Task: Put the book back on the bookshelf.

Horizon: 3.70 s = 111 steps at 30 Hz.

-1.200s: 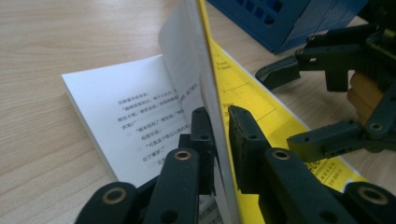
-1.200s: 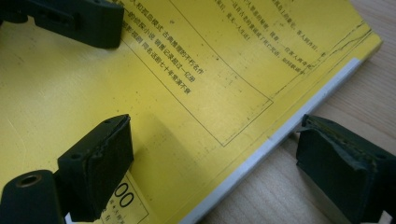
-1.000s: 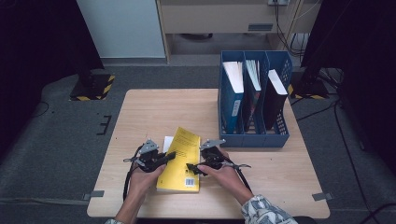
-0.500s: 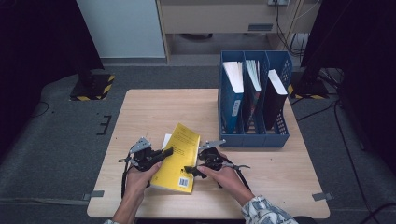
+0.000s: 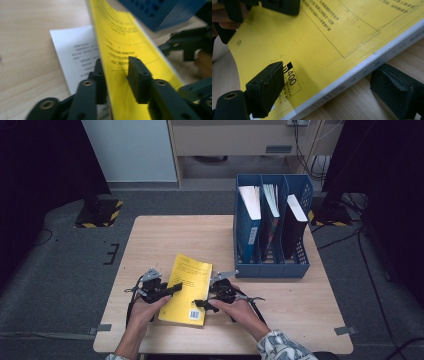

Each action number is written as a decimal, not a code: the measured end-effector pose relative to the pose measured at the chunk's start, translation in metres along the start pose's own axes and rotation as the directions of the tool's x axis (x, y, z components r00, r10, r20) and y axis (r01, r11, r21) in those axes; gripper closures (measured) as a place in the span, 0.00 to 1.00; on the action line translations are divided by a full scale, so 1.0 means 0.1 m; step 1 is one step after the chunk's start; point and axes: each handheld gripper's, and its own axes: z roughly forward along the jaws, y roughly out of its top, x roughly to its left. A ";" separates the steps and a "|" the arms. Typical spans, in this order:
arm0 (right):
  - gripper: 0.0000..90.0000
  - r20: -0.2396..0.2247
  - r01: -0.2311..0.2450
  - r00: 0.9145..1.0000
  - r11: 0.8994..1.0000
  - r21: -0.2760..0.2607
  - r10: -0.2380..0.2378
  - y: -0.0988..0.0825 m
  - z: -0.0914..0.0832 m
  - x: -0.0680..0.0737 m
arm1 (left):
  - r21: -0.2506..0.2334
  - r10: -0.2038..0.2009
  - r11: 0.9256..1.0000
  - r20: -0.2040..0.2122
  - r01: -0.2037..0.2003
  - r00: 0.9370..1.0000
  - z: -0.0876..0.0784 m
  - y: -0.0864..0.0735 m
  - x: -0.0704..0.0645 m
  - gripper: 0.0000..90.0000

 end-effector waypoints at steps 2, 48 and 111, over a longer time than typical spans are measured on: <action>0.14 0.001 0.000 1.000 1.000 -0.001 0.000 0.00 0.00 0.00 | 0.053 0.024 0.998 0.007 -0.024 1.000 0.05 -0.04 0.02 0.66; 0.33 0.033 -0.042 0.999 0.999 0.003 0.042 0.16 0.08 -0.12 | 0.102 -0.010 0.995 0.051 0.005 0.999 -0.04 -0.10 0.17 0.61; 0.56 0.055 0.062 0.996 0.996 0.070 -0.065 0.72 0.13 0.07 | 0.047 0.021 0.999 0.011 -0.022 1.000 -0.23 0.22 0.24 0.85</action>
